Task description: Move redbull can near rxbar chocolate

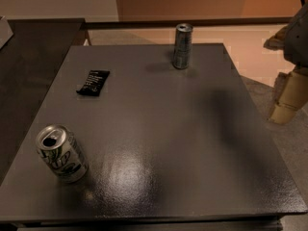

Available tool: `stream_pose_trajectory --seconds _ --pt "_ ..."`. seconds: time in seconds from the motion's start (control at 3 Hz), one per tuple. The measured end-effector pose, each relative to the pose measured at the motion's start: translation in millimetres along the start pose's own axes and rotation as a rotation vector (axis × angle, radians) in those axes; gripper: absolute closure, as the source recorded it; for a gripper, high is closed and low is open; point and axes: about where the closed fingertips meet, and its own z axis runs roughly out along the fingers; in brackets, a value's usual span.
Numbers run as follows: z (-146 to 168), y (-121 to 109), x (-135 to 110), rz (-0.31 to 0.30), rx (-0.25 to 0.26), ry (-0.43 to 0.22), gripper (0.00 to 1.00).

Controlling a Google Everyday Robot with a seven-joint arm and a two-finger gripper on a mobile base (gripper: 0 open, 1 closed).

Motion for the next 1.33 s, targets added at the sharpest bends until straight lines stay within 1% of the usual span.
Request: stream_pose_trajectory --seconds 0.33,0.67,1.0,1.33 --pt "0 0 0 0.0 0.0 0.0 0.0" --pt "1 -5 -2 0.002 0.0 -0.03 0.0" --pt "11 -27 -4 0.032 0.007 -0.092 0.0" --pt "29 -58 -8 0.066 0.013 -0.16 0.0"
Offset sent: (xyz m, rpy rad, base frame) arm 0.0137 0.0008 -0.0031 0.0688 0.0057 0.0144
